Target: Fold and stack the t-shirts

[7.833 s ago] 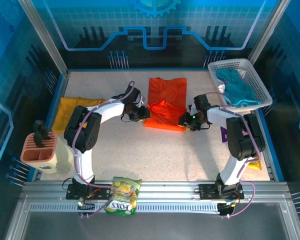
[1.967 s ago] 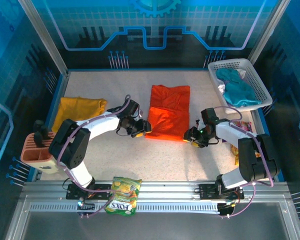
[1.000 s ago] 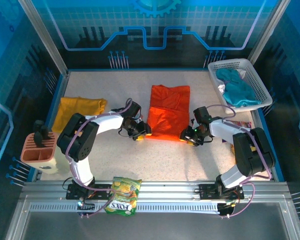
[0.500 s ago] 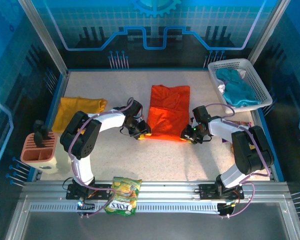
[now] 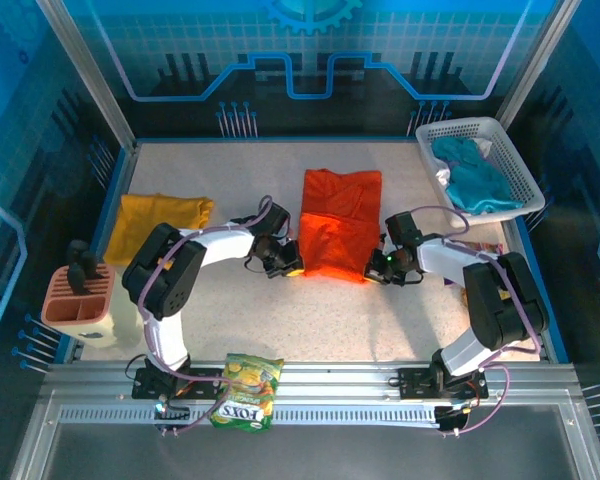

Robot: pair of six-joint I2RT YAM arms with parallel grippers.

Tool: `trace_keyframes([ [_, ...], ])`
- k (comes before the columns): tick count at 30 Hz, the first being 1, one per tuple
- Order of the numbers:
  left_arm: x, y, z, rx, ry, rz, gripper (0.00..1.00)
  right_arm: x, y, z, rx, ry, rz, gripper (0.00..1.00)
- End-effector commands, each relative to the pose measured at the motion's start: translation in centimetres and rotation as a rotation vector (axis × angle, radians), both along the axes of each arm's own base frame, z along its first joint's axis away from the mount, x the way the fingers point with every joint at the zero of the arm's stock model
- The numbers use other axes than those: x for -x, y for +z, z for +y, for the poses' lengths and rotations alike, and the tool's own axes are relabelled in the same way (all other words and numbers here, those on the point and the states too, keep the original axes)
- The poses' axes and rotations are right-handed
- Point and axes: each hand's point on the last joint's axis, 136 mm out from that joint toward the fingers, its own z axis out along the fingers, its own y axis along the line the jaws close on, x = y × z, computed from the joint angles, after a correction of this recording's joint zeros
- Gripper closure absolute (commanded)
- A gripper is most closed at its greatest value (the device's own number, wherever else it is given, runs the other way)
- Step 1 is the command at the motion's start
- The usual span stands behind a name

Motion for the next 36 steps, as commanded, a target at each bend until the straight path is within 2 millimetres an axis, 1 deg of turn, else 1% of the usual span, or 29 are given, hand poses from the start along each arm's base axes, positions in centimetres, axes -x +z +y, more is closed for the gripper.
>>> trace_keyframes([
  [1,1.7,0.8,0.4,-0.019,-0.004,-0.016,0.94,1.6,0.6,0.4,-0.013,0.056,-0.002,1.0],
  [5,4.3,0.8,0.6,-0.035,-0.008,-0.013,0.95,3.0,1.3,0.3,-0.033,0.08,-0.001,1.0],
  [9,7.4,1.4,0.4,-0.054,-0.017,-0.017,0.95,5.2,1.8,0.2,-0.035,0.097,0.014,1.0],
  [11,8.6,2.1,0.5,-0.053,0.004,-0.033,0.96,6.5,2.1,-0.1,-0.023,0.105,0.024,1.0],
  [14,10.1,3.1,1.1,-0.048,0.049,-0.053,0.95,8.3,3.2,-0.7,-0.001,0.111,0.018,0.99],
  [16,10.9,4.4,1.6,-0.053,0.069,-0.074,0.95,9.1,4.3,-1.0,0.0,0.104,-0.003,0.99],
  [19,11.7,6.0,2.2,-0.059,0.093,-0.101,0.94,9.8,5.7,-1.2,-0.013,0.093,-0.037,0.98],
  [24,12.4,7.3,2.6,-0.045,0.106,-0.093,0.95,9.9,6.9,-0.6,-0.055,0.102,-0.041,0.99],
  [27,12.3,8.5,2.5,-0.033,0.113,-0.101,0.94,9.6,7.9,-0.1,-0.081,0.101,-0.044,0.99],
  [31,11.6,10.5,1.9,-0.013,0.107,-0.128,0.92,8.9,9.9,0.3,-0.102,0.076,-0.058,0.98],
  [33,10.9,11.5,1.6,-0.004,0.104,-0.147,0.91,8.3,11.0,0.6,-0.114,0.076,-0.059,0.97],
  [36,9.6,12.4,1.3,0.01,0.106,-0.153,0.9,7.2,12.2,0.9,-0.111,0.082,-0.06,0.97],
])
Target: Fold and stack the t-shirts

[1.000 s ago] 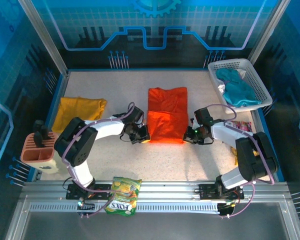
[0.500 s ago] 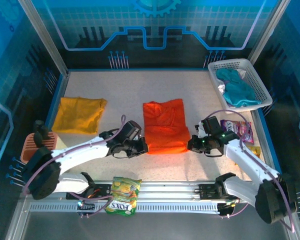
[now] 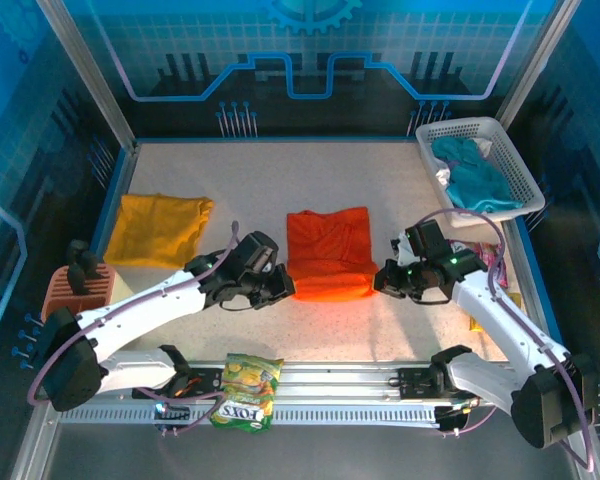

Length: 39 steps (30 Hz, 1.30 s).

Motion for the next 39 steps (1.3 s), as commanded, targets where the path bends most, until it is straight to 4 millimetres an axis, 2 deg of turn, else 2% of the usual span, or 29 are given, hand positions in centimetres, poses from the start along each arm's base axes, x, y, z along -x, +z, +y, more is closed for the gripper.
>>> trace_keyframes([
  [1,-1.5,1.0,0.4,-0.013,0.01,-0.005,0.9,-0.4,1.2,0.4,-0.003,-0.002,0.039,0.97],
  [2,-2.0,1.2,0.4,-0.001,0.013,0.003,0.9,-1.3,2.1,0.6,-0.012,-0.006,0.019,0.97],
  [5,-3.9,2.0,0.6,0.025,0.024,0.004,0.9,-3.1,3.2,1.0,-0.031,-0.027,0.002,0.97],
  [13,-9.3,3.7,0.0,0.085,0.015,-0.017,0.89,-8.7,4.1,1.5,-0.123,-0.071,-0.013,0.98],
  [17,-12.0,4.0,0.0,0.085,0.023,-0.032,0.9,-11.0,3.5,1.1,-0.173,-0.108,0.011,0.98],
  [23,-15.6,3.2,0.2,0.103,0.051,-0.025,0.9,-13.5,2.4,1.2,-0.247,-0.128,0.055,1.0],
  [28,-17.7,2.6,0.1,0.103,0.059,-0.025,0.91,-15.3,2.2,0.8,-0.249,-0.141,0.055,1.0],
  [39,-21.6,0.7,0.9,0.134,0.098,-0.006,0.88,-19.1,0.0,0.2,-0.22,-0.147,0.089,0.99],
])
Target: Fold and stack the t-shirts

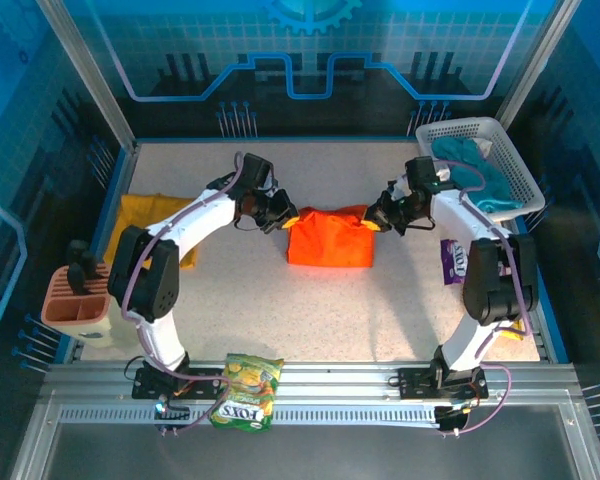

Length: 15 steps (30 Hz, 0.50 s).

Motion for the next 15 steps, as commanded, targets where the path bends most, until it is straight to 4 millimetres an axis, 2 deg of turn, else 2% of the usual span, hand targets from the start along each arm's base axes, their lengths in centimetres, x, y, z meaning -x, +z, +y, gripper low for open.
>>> trace_keyframes([
  [1,-1.9,1.2,-0.2,0.038,-0.017,-0.045,0.88,-1.7,0.3,-0.5,0.0,0.005,-0.015,0.99],
  [10,-5.1,-0.7,-0.1,0.029,-0.038,-0.058,0.83,-4.8,-1.1,-0.3,0.012,0.017,0.011,0.96],
  [15,-6.7,-2.8,0.1,0.035,-0.028,-0.021,0.81,-6.6,-2.0,-0.3,0.021,0.016,0.015,0.95],
])
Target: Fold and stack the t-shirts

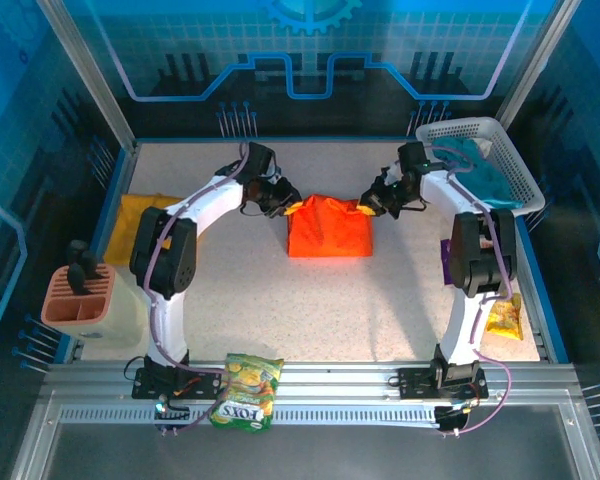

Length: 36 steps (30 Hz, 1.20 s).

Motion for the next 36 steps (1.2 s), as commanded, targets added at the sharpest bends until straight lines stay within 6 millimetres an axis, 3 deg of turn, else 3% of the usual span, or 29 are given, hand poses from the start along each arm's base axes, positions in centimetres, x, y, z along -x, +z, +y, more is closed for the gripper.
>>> trace_keyframes([
  [1,-1.1,-0.7,0.4,0.02,-0.015,0.005,0.8,-1.2,-0.5,-0.6,0.006,0.0,0.013,0.95],
  [9,-3.3,-1.7,1.5,0.015,0.012,0.001,0.72,-4.1,-1.3,-0.3,0.016,0.006,0.015,0.88],
  [11,-3.8,-2.0,1.5,0.011,0.009,0.005,0.7,-4.8,-1.5,-0.2,0.016,0.006,0.008,0.74],
  [14,-4.3,-2.3,2.0,-0.002,0.018,0.009,0.67,-5.7,-1.6,0.0,0.004,0.013,-0.007,0.42],
  [19,-4.4,-1.3,3.1,-0.012,0.042,-0.005,0.66,-6.8,-0.6,-1.2,0.02,0.012,-0.056,0.25],
  [21,-3.9,-0.6,3.4,-0.033,0.04,-0.012,0.64,-6.7,0.1,-1.8,0.05,0.01,-0.082,0.14],
  [23,-2.9,0.8,3.3,-0.031,0.034,-0.027,0.64,-6.2,1.3,-2.2,0.075,0.019,-0.12,0.13],
  [28,0.2,3.9,0.4,0.074,0.013,-0.065,0.57,-4.1,3.6,-0.8,-0.024,0.022,-0.163,0.07],
  [36,4.2,5.1,-6.4,0.217,-0.01,-0.104,0.56,-0.4,4.1,2.1,-0.215,-0.053,-0.144,0.03],
])
